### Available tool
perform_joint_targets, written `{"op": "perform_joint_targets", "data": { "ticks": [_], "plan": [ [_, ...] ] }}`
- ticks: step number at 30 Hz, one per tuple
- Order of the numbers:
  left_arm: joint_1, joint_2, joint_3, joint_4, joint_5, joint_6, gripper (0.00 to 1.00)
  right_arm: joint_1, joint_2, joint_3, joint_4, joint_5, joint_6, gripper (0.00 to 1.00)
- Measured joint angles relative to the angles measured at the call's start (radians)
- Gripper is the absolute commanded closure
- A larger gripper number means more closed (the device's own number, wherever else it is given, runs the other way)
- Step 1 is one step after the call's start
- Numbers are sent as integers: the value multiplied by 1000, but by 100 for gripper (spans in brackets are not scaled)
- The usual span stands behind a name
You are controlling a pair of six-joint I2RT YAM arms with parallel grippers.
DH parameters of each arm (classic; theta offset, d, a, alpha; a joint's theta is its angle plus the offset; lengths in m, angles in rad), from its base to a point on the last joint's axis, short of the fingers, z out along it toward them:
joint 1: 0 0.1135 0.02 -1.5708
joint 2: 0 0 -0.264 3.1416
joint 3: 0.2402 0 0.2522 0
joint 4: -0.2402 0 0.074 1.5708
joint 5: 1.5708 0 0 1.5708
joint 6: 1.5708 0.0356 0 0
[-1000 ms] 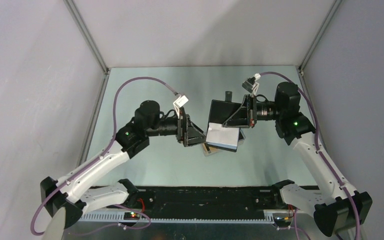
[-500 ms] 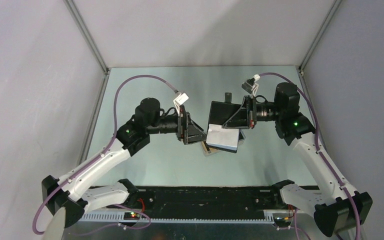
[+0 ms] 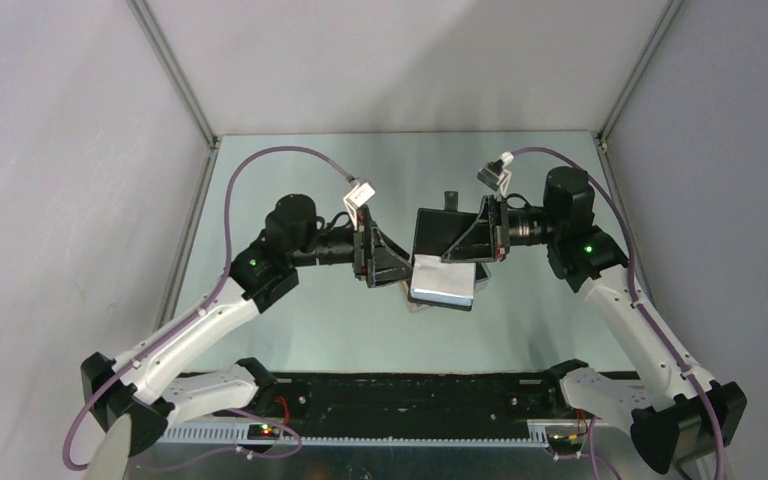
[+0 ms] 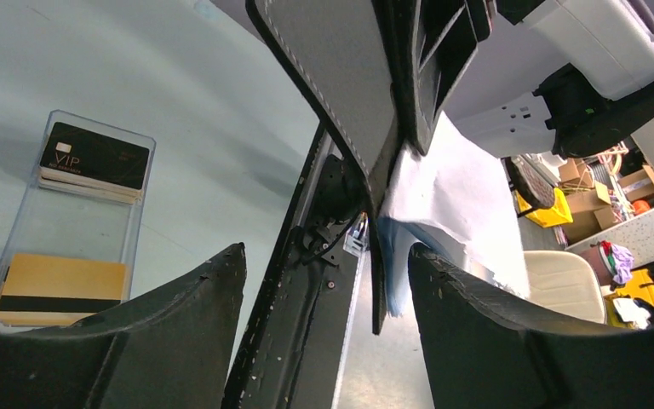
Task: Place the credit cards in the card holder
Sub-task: Turn over the card slot in the card holder.
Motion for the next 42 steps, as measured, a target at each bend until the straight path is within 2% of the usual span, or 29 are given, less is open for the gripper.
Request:
{"op": "perform_joint_targets", "data": {
  "ticks": [8, 11, 15, 16, 17, 18, 20, 21, 23, 26, 29, 31, 42],
  "plan": [
    [-6, 36, 34, 48, 4, -9, 29, 26, 3, 0, 15, 0, 23, 90],
    [-8, 46, 34, 79, 14, -18, 36, 26, 4, 0, 26, 1, 48, 87],
    [-12, 60, 34, 121, 27, -55, 55, 28, 7, 0, 35, 11, 72, 82],
    [-13, 64, 34, 134, 31, -64, 65, 30, 8, 0, 37, 16, 76, 80],
    [-13, 71, 34, 145, 35, -75, 70, 31, 10, 0, 38, 21, 81, 78],
    [-14, 76, 34, 154, 41, -85, 83, 32, 11, 0, 38, 29, 84, 75],
    [-16, 85, 34, 169, 54, -105, 97, 33, 11, 0, 38, 41, 90, 68],
    [-16, 89, 34, 174, 58, -115, 99, 33, 11, 0, 39, 45, 92, 65],
    [-16, 94, 34, 185, 67, -126, 100, 33, 11, 0, 42, 54, 98, 53],
    [-17, 99, 34, 192, 68, -142, 100, 33, 10, 0, 44, 62, 104, 26],
    [-16, 101, 34, 193, 56, -171, 100, 18, 6, 0, 19, 83, 80, 6],
    [-16, 101, 34, 193, 48, -196, 100, -7, -6, 0, -16, 102, 49, 1],
    [54, 136, -13, 208, -12, -453, 100, -196, -98, 0, -188, 147, -146, 1]
  ]
}}
